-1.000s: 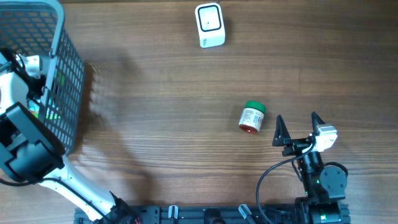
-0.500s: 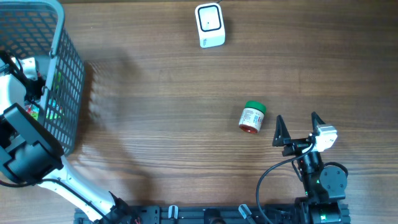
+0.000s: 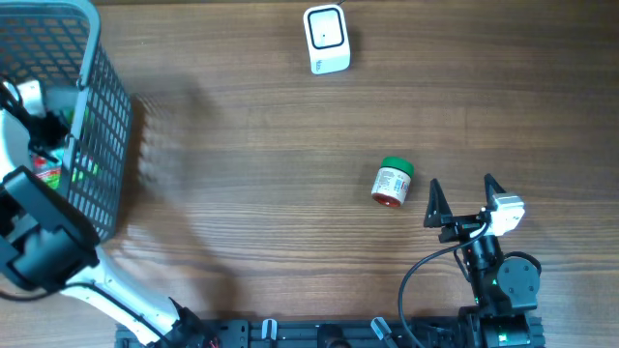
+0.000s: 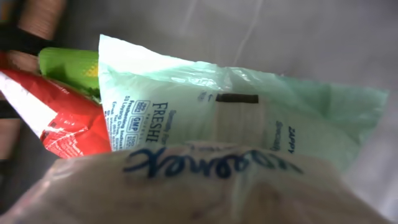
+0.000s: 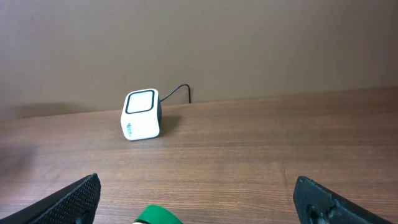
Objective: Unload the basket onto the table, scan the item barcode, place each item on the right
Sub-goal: 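Reach the left gripper into the basket and grasp the stacked packets, then lift the packets out and lower them onto the table center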
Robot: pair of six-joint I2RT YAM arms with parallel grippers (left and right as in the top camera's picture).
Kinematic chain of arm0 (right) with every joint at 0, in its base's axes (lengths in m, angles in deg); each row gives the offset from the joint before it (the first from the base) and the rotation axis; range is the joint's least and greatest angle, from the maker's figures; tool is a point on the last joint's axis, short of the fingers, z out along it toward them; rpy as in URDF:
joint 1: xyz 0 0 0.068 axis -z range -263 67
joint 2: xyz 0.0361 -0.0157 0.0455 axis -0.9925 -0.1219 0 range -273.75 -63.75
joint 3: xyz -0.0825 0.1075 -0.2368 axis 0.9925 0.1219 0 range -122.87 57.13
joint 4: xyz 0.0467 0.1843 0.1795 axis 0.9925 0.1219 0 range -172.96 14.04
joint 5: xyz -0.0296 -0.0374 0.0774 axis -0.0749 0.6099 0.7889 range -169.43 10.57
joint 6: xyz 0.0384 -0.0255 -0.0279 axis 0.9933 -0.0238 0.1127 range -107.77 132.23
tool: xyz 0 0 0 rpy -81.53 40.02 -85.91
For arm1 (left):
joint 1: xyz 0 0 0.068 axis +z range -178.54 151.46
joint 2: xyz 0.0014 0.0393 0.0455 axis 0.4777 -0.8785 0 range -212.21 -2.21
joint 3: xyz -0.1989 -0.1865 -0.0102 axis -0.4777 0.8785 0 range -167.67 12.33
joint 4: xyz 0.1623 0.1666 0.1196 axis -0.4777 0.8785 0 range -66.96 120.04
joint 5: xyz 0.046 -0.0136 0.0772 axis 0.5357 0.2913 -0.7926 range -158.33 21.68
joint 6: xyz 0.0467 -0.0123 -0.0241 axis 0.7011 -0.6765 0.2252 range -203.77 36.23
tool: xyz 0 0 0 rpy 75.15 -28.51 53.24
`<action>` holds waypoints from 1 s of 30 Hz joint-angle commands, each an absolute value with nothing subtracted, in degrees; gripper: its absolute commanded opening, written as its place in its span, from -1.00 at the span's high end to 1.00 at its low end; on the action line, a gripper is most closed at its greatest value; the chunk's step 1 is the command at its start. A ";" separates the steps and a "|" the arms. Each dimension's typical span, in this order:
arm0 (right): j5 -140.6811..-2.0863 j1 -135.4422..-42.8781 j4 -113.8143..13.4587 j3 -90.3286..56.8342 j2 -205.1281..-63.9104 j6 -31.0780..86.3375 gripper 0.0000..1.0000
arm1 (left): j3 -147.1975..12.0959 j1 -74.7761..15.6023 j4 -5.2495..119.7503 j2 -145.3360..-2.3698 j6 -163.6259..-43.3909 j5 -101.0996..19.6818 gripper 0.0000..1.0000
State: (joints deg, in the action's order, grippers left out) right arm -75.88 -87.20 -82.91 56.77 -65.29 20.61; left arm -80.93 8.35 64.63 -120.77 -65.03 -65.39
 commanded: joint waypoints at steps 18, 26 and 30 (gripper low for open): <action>-76.03 -87.44 -83.02 56.81 -65.09 21.31 -0.99 | -84.45 0.67 55.08 -67.68 -73.99 -64.27 0.92; -76.03 -87.44 -83.02 56.81 -65.09 21.31 -1.00 | -84.45 -17.71 71.29 -59.53 -80.77 -64.31 0.93; -76.01 -87.44 -83.02 56.81 -65.09 21.31 -1.00 | -84.32 -25.36 88.89 -62.94 -85.01 -64.34 0.92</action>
State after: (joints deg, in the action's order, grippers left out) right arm -75.88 -87.20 -82.91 56.79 -65.29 20.61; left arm -83.81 -20.86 82.00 -59.61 -79.56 -64.27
